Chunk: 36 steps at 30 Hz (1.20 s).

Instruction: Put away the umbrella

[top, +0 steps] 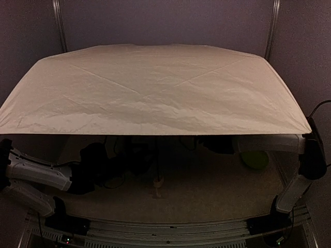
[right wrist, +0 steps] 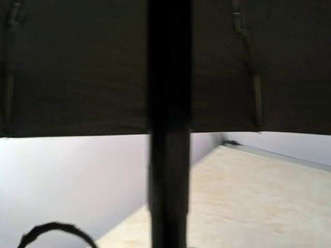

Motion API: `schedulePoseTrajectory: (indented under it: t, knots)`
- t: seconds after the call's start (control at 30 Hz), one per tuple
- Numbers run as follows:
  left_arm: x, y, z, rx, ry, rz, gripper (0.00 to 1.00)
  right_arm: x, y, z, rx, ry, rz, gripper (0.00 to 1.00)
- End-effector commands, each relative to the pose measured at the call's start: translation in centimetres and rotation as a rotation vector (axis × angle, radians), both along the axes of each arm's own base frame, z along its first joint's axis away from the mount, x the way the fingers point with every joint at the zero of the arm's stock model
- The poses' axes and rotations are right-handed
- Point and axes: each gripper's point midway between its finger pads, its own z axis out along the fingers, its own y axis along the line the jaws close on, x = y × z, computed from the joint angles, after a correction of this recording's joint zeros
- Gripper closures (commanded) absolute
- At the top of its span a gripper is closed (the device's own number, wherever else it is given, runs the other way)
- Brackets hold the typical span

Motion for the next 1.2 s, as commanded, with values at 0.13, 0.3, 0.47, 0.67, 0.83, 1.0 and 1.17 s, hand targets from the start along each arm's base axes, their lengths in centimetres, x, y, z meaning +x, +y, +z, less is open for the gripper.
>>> schedulePoseTrajectory:
  t: [0.13,0.3,0.47,0.67,0.83,1.0,1.17]
  knots:
    - [1.3,-2.3,-1.6,0.063,0.037,-0.055,0.38,1.3,-1.3,3.3,0.099,-0.051,-0.033,1.00]
    - [2.2,-1.8,-2.8,0.085,0.050,-0.025,0.41,-0.1,-1.1,3.6,0.142,-0.041,0.048,1.00]
    - [2.6,-1.8,-3.4,0.107,0.035,-0.012,0.38,-1.2,-1.4,4.4,0.199,-0.016,0.102,1.00]
    - [2.3,-2.1,-3.5,0.089,0.046,-0.039,0.72,-1.4,-1.4,4.4,0.213,-0.002,0.118,1.00]
    - [1.6,-2.2,-3.2,0.049,0.053,-0.078,1.00,-1.8,-1.2,4.5,0.216,-0.006,0.149,1.00]
    - [0.7,-2.4,-2.9,-0.004,0.069,-0.122,1.00,-2.6,-1.7,4.7,0.248,-0.052,0.249,0.74]
    - [0.4,-2.3,-3.1,0.012,0.029,-0.098,1.00,-1.6,-3.0,5.6,0.389,-0.045,0.377,0.37]
